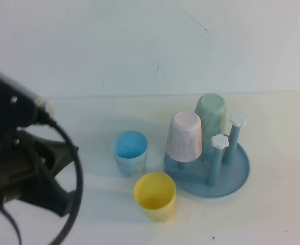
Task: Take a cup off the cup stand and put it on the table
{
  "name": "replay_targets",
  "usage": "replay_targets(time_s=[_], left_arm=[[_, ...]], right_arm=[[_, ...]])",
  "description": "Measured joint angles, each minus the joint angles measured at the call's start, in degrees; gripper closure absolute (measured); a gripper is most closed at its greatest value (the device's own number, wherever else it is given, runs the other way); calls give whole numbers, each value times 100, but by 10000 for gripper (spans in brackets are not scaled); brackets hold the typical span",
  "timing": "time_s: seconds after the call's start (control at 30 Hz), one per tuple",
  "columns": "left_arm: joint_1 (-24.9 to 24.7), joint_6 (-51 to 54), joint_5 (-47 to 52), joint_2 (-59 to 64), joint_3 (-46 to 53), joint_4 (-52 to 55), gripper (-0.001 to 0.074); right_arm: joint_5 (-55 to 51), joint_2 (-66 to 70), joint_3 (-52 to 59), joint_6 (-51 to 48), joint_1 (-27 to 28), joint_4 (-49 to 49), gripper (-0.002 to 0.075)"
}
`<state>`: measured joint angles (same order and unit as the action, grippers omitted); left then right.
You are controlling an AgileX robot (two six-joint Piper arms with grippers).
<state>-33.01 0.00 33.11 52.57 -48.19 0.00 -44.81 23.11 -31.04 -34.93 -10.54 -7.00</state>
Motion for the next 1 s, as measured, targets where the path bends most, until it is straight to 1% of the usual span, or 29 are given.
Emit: replay_targets(time_s=[0.07, 0.23, 0.4, 0.57, 1.0], left_arm=[[0, -56, -151, -403, 400, 187, 735], [0, -299, -639, -1326, 1201, 472, 736], [0, -339, -867, -2069, 1696, 558, 736], [0, -352, -881, -2270, 1815, 558, 736], [0, -362, -834, -2270, 1840, 558, 736]], right_arm=[[282, -14, 242, 0, 0, -13, 727], [917, -27, 681, 0, 0, -408, 728], [1050, -31, 803, 0, 0, -521, 728], [1085, -31, 803, 0, 0, -569, 728], [983, -31, 803, 0, 0, -900, 728]])
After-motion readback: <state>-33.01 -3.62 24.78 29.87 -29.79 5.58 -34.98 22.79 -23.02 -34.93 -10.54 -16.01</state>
